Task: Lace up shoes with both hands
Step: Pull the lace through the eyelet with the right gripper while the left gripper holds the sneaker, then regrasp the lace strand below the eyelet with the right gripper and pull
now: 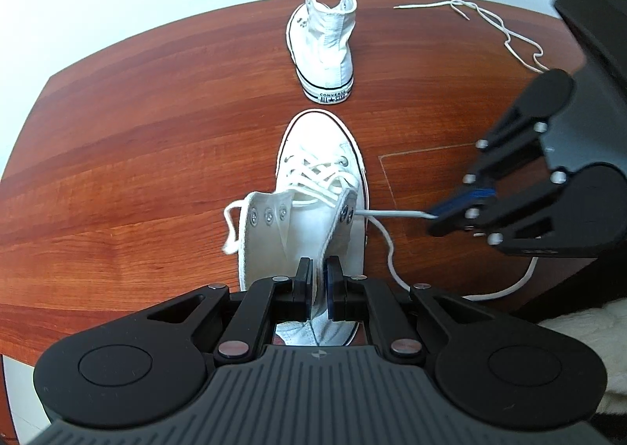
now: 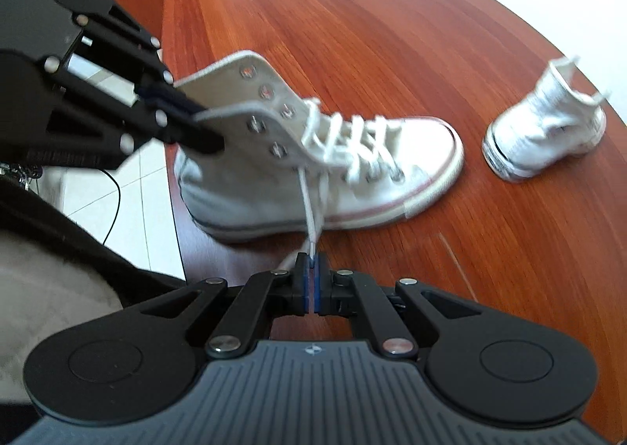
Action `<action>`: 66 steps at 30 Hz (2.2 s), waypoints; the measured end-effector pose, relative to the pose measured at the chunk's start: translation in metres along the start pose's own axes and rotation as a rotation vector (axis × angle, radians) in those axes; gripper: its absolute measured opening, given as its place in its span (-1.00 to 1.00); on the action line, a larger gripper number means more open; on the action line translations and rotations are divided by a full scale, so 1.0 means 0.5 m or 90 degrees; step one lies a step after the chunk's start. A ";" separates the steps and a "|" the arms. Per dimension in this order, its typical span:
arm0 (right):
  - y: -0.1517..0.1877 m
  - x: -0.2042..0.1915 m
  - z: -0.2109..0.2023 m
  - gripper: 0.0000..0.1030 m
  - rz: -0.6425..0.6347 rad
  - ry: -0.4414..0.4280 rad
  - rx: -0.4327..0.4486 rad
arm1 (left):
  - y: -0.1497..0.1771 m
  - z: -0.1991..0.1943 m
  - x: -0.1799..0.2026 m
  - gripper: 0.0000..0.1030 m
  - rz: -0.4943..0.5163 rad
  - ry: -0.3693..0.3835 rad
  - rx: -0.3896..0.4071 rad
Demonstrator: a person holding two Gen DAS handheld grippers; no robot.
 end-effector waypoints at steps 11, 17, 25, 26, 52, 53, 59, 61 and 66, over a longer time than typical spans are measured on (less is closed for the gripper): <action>0.055 0.012 -0.022 -0.91 0.029 0.010 -0.022 | -0.003 0.013 0.002 -0.82 0.007 0.010 -0.011; 0.042 0.006 -0.020 -0.85 0.028 0.002 -0.005 | -0.003 0.010 0.004 -0.81 0.011 0.010 -0.016; -0.002 -0.003 -0.015 -0.56 0.016 -0.026 0.031 | -0.001 0.000 0.002 -0.80 -0.003 0.000 -0.009; -0.007 -0.005 -0.014 -0.56 0.015 -0.029 0.035 | -0.001 0.000 0.002 -0.80 -0.006 0.000 -0.007; -0.086 -0.019 0.048 -0.96 0.018 -0.044 0.050 | 0.000 0.004 0.004 -0.79 -0.011 -0.007 -0.005; -0.084 -0.019 0.045 -0.96 0.016 -0.043 0.047 | 0.000 0.005 0.003 -0.79 -0.011 -0.008 -0.005; -0.055 -0.010 0.029 -0.96 0.022 -0.032 0.023 | 0.001 0.008 -0.003 -0.78 -0.011 -0.006 -0.005; -0.043 -0.006 0.024 -0.96 0.026 -0.028 0.016 | 0.001 0.008 -0.003 -0.78 -0.010 -0.005 -0.005; -0.006 0.008 0.007 -0.96 0.043 -0.019 -0.004 | 0.000 0.007 -0.003 -0.78 -0.008 -0.005 -0.003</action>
Point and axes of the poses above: each gripper's, at about its wrist camera, not at the fingertips, and z roughly the way its jaws point, x to its right, y to its underside, the point moved 4 cm from there along z, roughly the way its jaws point, and after that the axes turned 13 degrees about y, right-handed, at the moved point
